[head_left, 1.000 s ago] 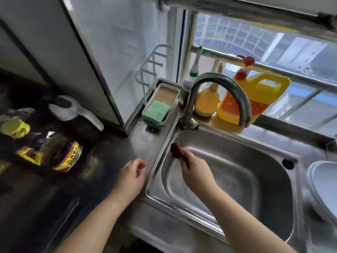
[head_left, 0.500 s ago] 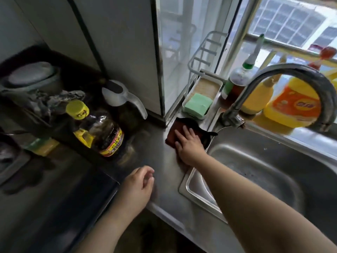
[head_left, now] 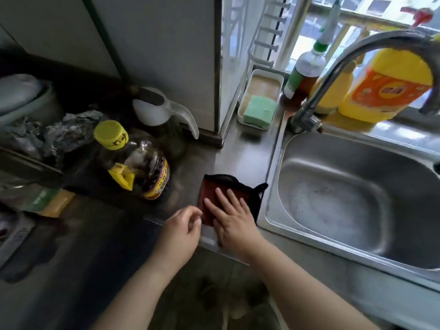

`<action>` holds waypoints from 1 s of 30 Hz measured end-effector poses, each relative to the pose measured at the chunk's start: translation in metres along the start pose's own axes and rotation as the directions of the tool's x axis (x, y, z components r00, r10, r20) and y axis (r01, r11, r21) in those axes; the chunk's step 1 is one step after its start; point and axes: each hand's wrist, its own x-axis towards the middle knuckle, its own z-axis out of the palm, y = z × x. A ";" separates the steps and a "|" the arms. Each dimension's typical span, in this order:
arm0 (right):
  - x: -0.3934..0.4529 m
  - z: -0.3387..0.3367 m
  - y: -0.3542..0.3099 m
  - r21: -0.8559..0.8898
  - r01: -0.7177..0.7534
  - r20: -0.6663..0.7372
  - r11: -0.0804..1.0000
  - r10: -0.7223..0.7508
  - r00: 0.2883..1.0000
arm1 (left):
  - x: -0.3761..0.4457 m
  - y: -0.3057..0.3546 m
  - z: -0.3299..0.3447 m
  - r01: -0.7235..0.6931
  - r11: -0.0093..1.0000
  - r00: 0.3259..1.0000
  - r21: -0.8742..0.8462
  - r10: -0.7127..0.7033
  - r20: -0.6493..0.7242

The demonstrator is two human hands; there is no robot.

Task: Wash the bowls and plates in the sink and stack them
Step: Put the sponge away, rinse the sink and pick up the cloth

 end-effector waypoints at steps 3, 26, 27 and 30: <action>-0.032 0.017 -0.010 0.030 0.050 0.031 0.998 -0.051 0.998 | 0.000 0.003 -0.001 -0.036 0.999 0.999 0.017 0.035 0.041; -0.163 0.020 0.075 -0.119 -0.351 -0.139 0.929 0.335 0.932 | -0.009 0.028 0.018 -0.026 0.999 0.977 -0.037 0.034 0.209; -0.182 0.019 0.090 -0.096 -0.424 -0.125 0.900 0.412 0.903 | -0.009 0.032 0.022 -0.036 0.998 0.977 -0.042 0.044 0.210; -0.231 0.014 0.124 -0.015 -0.643 -0.151 0.766 0.634 0.759 | -0.014 0.044 0.030 -0.060 0.997 0.970 -0.048 0.069 0.232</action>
